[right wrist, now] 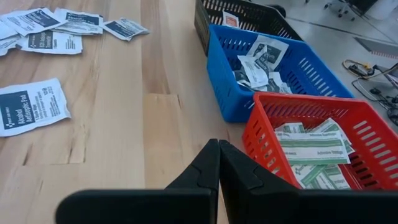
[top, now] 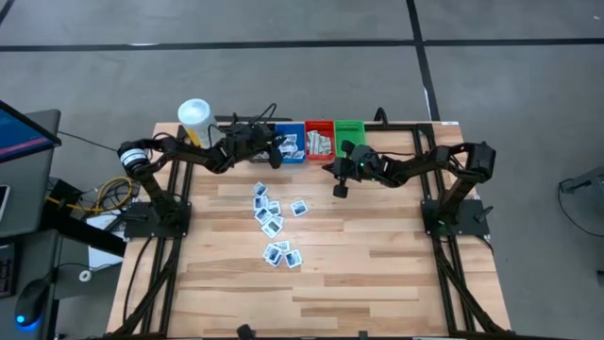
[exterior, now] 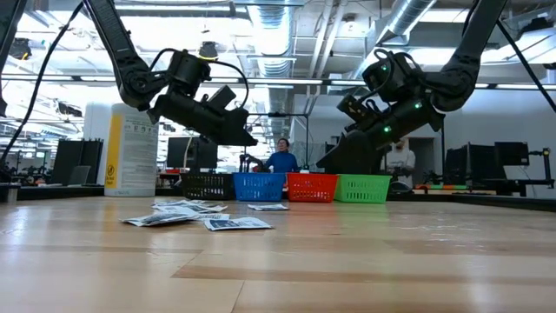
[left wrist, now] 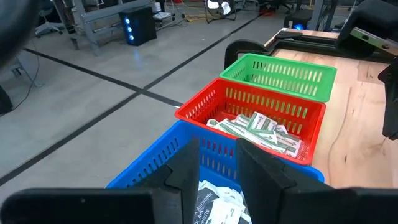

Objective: Pick & Place First Aid Supplies
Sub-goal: Put the blue alcohol pad into the green bin

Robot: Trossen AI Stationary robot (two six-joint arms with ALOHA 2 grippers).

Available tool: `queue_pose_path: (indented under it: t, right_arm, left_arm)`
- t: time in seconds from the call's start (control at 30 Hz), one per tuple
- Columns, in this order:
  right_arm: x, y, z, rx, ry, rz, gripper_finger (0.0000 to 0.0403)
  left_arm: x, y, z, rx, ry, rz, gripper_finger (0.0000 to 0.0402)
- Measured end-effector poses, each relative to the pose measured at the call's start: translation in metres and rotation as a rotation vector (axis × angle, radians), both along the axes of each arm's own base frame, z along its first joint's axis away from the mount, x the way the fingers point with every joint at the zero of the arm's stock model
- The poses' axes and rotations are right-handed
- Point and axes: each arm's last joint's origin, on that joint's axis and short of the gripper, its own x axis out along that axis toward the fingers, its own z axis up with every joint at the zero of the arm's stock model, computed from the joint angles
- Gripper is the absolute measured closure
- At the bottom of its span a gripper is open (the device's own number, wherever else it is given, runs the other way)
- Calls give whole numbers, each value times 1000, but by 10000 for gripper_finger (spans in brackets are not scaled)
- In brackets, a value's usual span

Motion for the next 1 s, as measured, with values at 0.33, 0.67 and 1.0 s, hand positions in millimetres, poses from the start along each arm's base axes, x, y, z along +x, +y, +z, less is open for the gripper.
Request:
queue_pose_path:
  t: [0.33,0.67,1.0]
  right_arm:
    - [-11,0,21,-75,46,-31,403]
    - [-59,6,72,-68,132,-69,403]
    - [-88,-4,101,-69,33,-189,403]
  left_arm:
    - [16,-31,8,126,15,-181,298]
    - [-1,-55,0,89,39,-223,298]
    - [-39,-71,0,88,30,-219,298]
